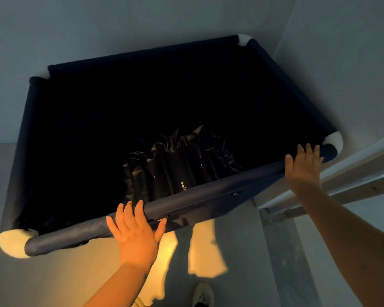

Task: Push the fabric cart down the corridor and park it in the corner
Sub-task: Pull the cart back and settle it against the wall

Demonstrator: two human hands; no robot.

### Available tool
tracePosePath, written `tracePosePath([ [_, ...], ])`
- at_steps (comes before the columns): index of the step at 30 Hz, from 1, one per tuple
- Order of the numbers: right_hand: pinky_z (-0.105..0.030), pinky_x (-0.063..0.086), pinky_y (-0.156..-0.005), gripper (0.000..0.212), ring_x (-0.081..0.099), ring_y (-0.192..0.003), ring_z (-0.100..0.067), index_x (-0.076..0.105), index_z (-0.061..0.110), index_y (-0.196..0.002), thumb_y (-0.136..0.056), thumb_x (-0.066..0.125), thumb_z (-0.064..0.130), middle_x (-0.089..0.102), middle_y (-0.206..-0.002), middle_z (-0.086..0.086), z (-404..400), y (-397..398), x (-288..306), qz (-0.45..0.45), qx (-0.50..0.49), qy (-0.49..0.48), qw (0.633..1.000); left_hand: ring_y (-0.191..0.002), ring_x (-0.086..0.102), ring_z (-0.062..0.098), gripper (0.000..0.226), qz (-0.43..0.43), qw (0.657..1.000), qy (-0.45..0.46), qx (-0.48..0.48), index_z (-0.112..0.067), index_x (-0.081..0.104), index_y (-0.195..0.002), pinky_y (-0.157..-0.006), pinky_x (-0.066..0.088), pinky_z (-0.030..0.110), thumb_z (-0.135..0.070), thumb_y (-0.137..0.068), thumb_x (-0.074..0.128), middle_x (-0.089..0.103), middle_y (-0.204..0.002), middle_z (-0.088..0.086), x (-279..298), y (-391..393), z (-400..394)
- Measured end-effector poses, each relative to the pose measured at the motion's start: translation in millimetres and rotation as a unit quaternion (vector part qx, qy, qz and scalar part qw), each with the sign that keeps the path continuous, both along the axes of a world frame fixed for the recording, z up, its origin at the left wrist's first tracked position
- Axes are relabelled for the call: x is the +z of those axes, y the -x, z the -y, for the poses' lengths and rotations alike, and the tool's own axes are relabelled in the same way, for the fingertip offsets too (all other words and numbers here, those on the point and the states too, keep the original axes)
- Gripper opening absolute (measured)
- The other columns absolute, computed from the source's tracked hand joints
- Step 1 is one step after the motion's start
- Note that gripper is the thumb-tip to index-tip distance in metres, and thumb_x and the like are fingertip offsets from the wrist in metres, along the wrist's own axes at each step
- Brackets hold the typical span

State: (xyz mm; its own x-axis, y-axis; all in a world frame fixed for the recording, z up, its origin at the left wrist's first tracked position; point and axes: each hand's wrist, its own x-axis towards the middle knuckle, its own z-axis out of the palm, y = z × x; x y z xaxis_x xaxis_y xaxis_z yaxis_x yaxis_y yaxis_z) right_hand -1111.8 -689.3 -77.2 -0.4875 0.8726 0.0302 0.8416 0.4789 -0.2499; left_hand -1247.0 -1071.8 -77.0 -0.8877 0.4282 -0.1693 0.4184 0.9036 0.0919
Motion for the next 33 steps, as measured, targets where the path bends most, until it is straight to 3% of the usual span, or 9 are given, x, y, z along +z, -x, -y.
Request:
tracePosePath([
  [8, -0.053, 0.006, -0.116, 0.054, 0.007, -0.144, -0.037, 0.026, -0.003, -0.143, -0.099, 0.032, 0.029, 0.020, -0.153, -0.025, -23, -1, 6, 0.026, 0.013, 0.012, 0.999, -0.129, 0.025, 0.044, 0.080, -0.015, 1.000, -0.006, -0.006, 0.000, 0.036, -0.131, -0.108, 0.005, 0.061, -0.063, -0.089, 0.008, 0.044, -0.129, 0.030, -12, -18, -12],
  [14, -0.053, 0.003, -0.116, 0.055, 0.005, -0.144, -0.038, 0.022, -0.003, -0.144, -0.100, 0.029, 0.029, 0.017, -0.154, -0.025, -27, 2, 7, 0.030, -0.010, 0.016, 0.999, -0.127, 0.033, 0.049, 0.077, -0.052, 0.998, -0.029, -0.028, 0.003, 0.040, -0.130, -0.106, 0.013, 0.067, -0.056, -0.080, 0.034, 0.046, -0.129, 0.033, -13, 9, -30],
  [20, -0.050, 0.000, -0.116, 0.058, 0.001, -0.145, -0.036, 0.017, 0.000, -0.146, -0.100, 0.028, 0.032, 0.013, -0.155, -0.023, -16, 18, 9, 0.031, -0.043, 0.025, 0.998, -0.129, 0.029, 0.050, 0.096, -0.102, 0.992, -0.025, -0.064, 0.006, 0.037, -0.132, -0.108, 0.008, 0.065, -0.072, -0.080, 0.019, 0.040, -0.133, 0.037, -7, 68, -41],
  [24, -0.053, 0.000, -0.116, 0.059, 0.001, -0.144, -0.038, 0.018, -0.001, -0.146, -0.099, 0.031, 0.032, 0.014, -0.154, -0.026, -12, 21, 7, 0.001, -0.060, 0.013, 0.998, -0.136, 0.017, 0.044, 0.090, -0.120, 0.990, 0.005, -0.080, 0.001, 0.029, -0.139, -0.112, 0.003, 0.061, -0.063, -0.080, 0.051, 0.031, -0.143, 0.031, -12, 103, -57],
  [28, -0.056, -0.001, -0.114, 0.060, 0.002, -0.144, -0.039, 0.019, 0.000, -0.146, -0.099, 0.034, 0.033, 0.018, -0.154, -0.025, -19, 31, 0, -0.012, -0.047, 0.009, 0.999, -0.140, 0.005, 0.037, 0.092, -0.127, 0.988, 0.050, -0.072, -0.006, 0.017, -0.144, -0.114, -0.003, 0.053, -0.069, -0.080, 0.036, 0.019, -0.151, 0.022, -9, 134, -72],
  [33, -0.061, 0.001, -0.112, 0.058, 0.009, -0.143, -0.042, 0.027, 0.001, -0.144, -0.097, 0.035, 0.034, 0.027, -0.150, -0.026, -33, 42, -6, -0.045, -0.049, -0.001, 0.998, -0.141, 0.001, 0.037, 0.090, -0.146, 0.985, 0.061, -0.073, -0.008, 0.015, -0.144, -0.113, -0.007, 0.052, -0.070, -0.080, 0.024, 0.016, -0.152, 0.022, -13, 138, -76],
])
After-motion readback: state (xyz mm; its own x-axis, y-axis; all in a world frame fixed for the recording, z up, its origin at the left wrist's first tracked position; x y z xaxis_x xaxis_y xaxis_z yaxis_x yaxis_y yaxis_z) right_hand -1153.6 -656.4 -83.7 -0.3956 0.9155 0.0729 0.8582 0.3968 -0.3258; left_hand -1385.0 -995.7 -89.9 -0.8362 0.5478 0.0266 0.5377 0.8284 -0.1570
